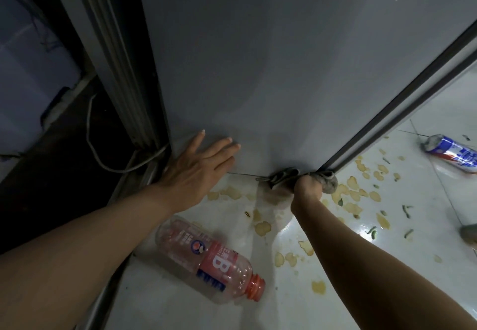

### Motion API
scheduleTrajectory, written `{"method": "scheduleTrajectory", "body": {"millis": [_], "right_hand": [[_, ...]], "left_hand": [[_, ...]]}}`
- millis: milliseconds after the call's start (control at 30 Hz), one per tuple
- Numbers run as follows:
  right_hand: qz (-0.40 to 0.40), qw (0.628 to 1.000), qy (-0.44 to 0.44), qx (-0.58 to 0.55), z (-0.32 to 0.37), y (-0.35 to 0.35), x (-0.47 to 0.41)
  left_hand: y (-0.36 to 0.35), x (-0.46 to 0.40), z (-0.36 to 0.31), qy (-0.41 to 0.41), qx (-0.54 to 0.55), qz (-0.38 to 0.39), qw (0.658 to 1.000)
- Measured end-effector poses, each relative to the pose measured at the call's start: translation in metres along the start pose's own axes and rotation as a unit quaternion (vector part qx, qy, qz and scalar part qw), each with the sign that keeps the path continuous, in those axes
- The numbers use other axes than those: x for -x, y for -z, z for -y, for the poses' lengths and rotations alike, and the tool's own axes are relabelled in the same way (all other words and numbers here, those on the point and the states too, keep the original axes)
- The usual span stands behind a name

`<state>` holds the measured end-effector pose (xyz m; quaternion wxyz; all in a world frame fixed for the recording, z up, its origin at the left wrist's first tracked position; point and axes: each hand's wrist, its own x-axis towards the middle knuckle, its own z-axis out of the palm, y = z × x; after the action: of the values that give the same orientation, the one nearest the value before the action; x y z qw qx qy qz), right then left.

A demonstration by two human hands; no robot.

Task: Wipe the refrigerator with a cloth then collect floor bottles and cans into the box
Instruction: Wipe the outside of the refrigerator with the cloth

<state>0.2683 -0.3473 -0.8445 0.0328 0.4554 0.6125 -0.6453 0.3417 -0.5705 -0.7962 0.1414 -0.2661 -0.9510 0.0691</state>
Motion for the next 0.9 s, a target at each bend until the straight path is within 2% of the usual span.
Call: {"method": "scheduleTrajectory", "body": {"millis": [133,233,333,433,500,600,800,833,900], "right_hand": [[-0.002,0.998,-0.049,-0.049,0.003,0.018,-0.001],[0.036,0.985,-0.063,-0.153,0.001,0.017,0.004],[0.108,0.948,-0.051,-0.296,0.001,0.011,0.01],[0.17,0.905,-0.071,-0.384,0.0,0.011,0.005],[0.166,0.9,-0.09,-0.392,0.002,0.011,0.003],[0.087,0.92,-0.115,-0.365,-0.001,0.01,-0.001],[0.019,0.941,-0.096,-0.323,-0.006,-0.001,-0.006],[0.015,0.941,-0.095,-0.324,-0.006,-0.003,-0.007],[0.056,0.929,-0.097,-0.352,-0.007,-0.003,-0.006]], "left_hand": [[-0.011,0.0,-0.005,0.021,0.016,-0.022,0.999],[-0.018,-0.001,-0.009,0.03,0.036,-0.041,0.998],[-0.022,-0.001,-0.008,0.028,0.042,-0.056,0.997],[-0.024,0.001,-0.007,0.032,0.049,-0.057,0.997],[-0.025,0.001,-0.008,0.034,0.049,-0.054,0.997],[-0.026,0.001,-0.009,0.045,0.051,-0.048,0.997],[-0.023,0.01,-0.003,0.081,0.039,-0.026,0.996],[-0.022,0.012,-0.001,0.086,0.039,-0.027,0.995],[-0.022,0.017,0.002,0.099,0.038,-0.031,0.994]]}}
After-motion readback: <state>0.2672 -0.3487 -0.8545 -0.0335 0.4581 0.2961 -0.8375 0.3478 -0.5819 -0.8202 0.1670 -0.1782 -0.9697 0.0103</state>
